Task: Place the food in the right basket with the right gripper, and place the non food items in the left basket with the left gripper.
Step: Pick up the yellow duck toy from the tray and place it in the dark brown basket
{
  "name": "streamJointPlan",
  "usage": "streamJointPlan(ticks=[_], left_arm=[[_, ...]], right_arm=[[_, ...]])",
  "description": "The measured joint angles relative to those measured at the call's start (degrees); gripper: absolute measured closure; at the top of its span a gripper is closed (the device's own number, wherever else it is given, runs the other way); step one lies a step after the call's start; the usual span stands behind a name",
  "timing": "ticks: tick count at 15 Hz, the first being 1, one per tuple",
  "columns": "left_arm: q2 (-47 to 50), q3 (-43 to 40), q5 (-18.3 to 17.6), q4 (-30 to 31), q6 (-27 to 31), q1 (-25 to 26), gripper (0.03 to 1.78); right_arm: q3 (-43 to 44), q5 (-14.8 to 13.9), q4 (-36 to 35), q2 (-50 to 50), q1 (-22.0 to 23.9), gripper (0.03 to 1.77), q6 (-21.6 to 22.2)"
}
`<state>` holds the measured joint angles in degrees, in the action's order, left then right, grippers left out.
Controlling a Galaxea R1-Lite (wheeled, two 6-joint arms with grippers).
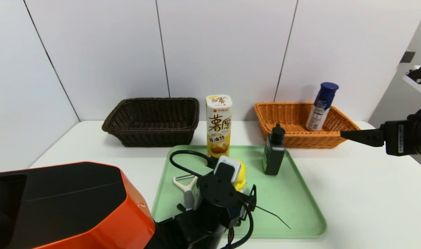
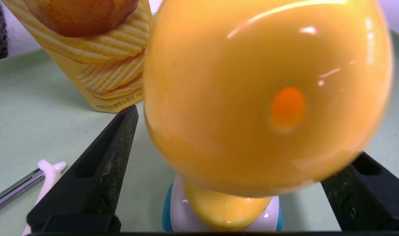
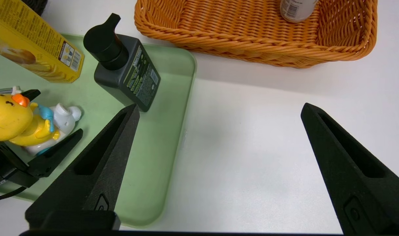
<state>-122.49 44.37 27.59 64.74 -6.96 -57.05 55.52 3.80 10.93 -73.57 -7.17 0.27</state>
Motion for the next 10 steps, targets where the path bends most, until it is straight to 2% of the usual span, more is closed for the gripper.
streamJointPlan(ticks=[1, 5, 7, 8, 10], left_arm=[[0.0, -0.02, 0.0, -0.02, 0.0, 0.0, 0.12], [0.09, -0.22, -0.15, -0.06, 0.0, 0.0, 0.73], [0.11, -0.39, -0.15, 0.02, -0.06, 0.0, 0.94], [0.16, -0.46, -0.15, 0.2, -0.09, 0.0, 1.0], [0.33, -0.68, -0.15, 0.16, -0.09, 0.0, 1.0]], right_arm=[[-0.12, -0.01, 0.0, 0.09, -0.02, 0.1, -0.02], [-0.37, -0.04, 0.02, 0.52, -0.02, 0.1, 0.0], [-0.39, -0.01, 0.04, 0.65, -0.02, 0.09, 0.0], [-0.5, 0.02, 0.04, 0.8, -0.05, 0.09, -0.02], [-0.69, -0.01, 0.04, 1.05, -0.1, 0.09, 0.0]])
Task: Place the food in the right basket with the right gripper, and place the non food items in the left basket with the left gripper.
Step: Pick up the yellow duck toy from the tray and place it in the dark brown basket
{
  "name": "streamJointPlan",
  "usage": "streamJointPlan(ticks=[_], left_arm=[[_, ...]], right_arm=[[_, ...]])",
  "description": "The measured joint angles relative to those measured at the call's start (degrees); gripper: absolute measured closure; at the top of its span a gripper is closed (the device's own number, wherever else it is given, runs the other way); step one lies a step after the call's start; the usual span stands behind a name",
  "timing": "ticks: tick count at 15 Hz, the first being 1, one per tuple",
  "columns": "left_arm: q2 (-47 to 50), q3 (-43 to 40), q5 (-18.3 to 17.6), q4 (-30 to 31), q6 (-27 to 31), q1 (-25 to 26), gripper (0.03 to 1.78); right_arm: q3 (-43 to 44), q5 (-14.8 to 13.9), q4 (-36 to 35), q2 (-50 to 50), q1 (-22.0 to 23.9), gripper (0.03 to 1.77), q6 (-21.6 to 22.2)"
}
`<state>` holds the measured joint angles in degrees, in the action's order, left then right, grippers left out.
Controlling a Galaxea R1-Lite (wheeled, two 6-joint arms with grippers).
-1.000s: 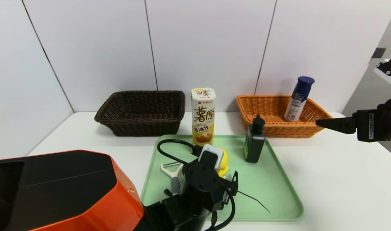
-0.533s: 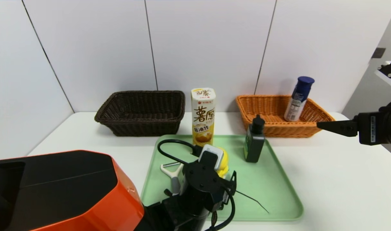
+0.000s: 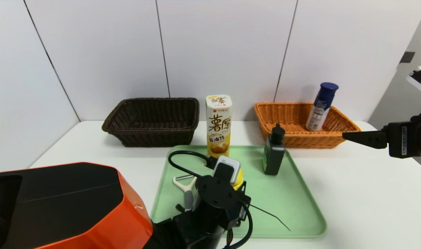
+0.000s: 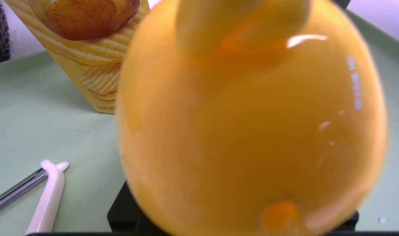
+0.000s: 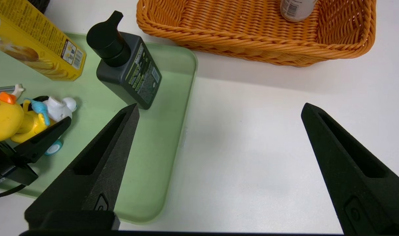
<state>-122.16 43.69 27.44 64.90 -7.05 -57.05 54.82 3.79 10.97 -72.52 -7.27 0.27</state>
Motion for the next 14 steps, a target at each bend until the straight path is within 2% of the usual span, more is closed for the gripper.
streamJointPlan(ticks=[7, 11, 14], left_arm=[[2.34, -0.04, -1.67, -1.15, 0.05, 0.0, 1.06], [6.86, 0.77, -4.6, -5.32, -0.06, -0.09, 1.06], [8.98, 0.79, -4.95, -6.17, -0.37, -0.06, 1.06]], right_arm=[[-0.15, -0.07, 0.11, 0.52, -0.01, 0.09, 0.02], [-1.35, -0.07, -0.01, 1.0, 0.02, 0.09, 0.09], [-1.68, -0.05, 0.02, 1.35, 0.05, 0.09, 0.11]])
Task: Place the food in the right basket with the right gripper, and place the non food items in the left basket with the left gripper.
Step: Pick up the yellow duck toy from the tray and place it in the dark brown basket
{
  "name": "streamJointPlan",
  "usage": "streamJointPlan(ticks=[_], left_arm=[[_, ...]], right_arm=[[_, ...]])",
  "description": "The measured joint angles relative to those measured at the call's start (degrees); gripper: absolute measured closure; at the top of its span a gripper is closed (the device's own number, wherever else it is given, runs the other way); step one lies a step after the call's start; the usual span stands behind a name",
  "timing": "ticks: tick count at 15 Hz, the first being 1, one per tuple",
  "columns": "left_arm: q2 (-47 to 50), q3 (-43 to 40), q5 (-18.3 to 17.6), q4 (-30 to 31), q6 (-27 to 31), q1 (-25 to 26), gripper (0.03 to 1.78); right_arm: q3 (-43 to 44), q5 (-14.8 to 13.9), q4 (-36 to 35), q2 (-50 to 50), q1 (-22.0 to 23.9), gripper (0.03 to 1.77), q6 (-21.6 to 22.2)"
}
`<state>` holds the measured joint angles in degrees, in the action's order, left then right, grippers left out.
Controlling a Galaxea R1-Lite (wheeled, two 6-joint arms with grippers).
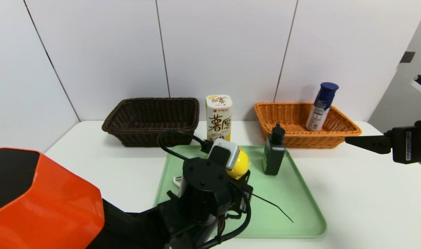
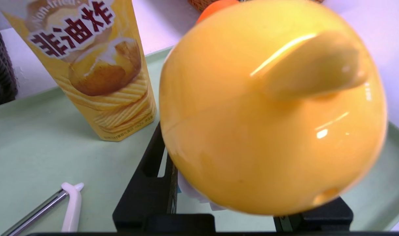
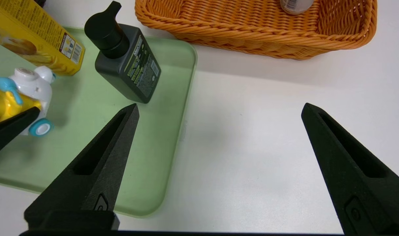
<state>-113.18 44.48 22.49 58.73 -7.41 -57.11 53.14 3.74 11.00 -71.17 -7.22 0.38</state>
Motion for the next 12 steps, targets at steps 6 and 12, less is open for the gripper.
streamJointPlan(ticks=[6, 12], left_arm=[[7.36, 0.41, -3.47, -3.86, -0.38, -1.27, 1.06], [23.91, 16.26, -6.75, -28.72, -5.86, 2.34, 1.06]], right_arm=[[-1.11, -0.02, 0.0, 0.22, 0.02, 0.09, 0.33], [-1.38, 0.11, -0.06, -0.22, 0.02, 0.09, 0.35]])
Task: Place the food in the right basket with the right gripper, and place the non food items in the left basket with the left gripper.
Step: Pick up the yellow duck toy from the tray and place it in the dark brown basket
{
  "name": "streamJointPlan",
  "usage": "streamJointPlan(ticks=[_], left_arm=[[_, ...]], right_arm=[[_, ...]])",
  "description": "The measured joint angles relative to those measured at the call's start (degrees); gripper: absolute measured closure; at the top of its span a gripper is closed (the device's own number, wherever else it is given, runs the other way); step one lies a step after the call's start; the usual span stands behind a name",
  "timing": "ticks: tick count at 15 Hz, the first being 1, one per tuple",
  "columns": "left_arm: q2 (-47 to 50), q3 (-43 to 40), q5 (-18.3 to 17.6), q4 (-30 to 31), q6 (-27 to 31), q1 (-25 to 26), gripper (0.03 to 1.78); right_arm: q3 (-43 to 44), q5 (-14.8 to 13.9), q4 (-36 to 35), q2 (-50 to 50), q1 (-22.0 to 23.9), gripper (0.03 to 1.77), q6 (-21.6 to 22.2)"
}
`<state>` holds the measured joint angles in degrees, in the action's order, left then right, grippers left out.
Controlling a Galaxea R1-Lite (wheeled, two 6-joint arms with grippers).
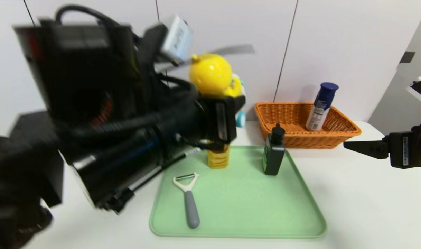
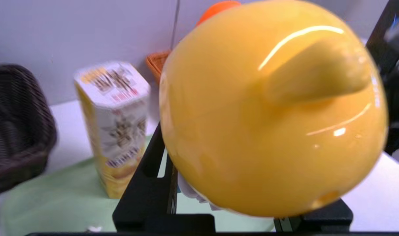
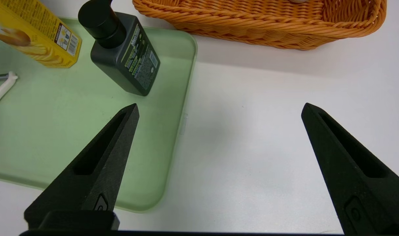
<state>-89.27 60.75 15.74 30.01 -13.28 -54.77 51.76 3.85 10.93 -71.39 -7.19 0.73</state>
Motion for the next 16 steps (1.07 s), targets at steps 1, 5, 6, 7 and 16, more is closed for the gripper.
streamJointPlan(ticks=[1, 5, 6, 7, 16], left_arm=[[2.15, 3.83, -0.65, -5.4, -0.34, 3.04, 1.06], [6.83, 13.92, -4.88, -20.42, -0.61, 20.24, 1.06], [7.05, 14.82, -6.51, -22.03, -0.41, 24.98, 1.06], [6.83, 15.27, -8.39, -23.65, -0.23, 29.75, 1.06], [-10.01, 18.52, -16.01, -26.79, 3.77, 46.29, 1.06]], right_arm=[[0.0, 0.05, 0.0, -0.07, 0.02, 0.09, 0.0], [0.11, 0.05, 0.0, -0.44, 0.0, 0.09, 0.04], [0.24, 0.05, 0.0, -0.57, 0.0, 0.09, 0.04], [0.41, 0.06, -0.05, -0.72, 0.0, 0.09, 0.06], [0.3, -0.02, -0.07, -1.44, 0.0, 0.09, 0.06]])
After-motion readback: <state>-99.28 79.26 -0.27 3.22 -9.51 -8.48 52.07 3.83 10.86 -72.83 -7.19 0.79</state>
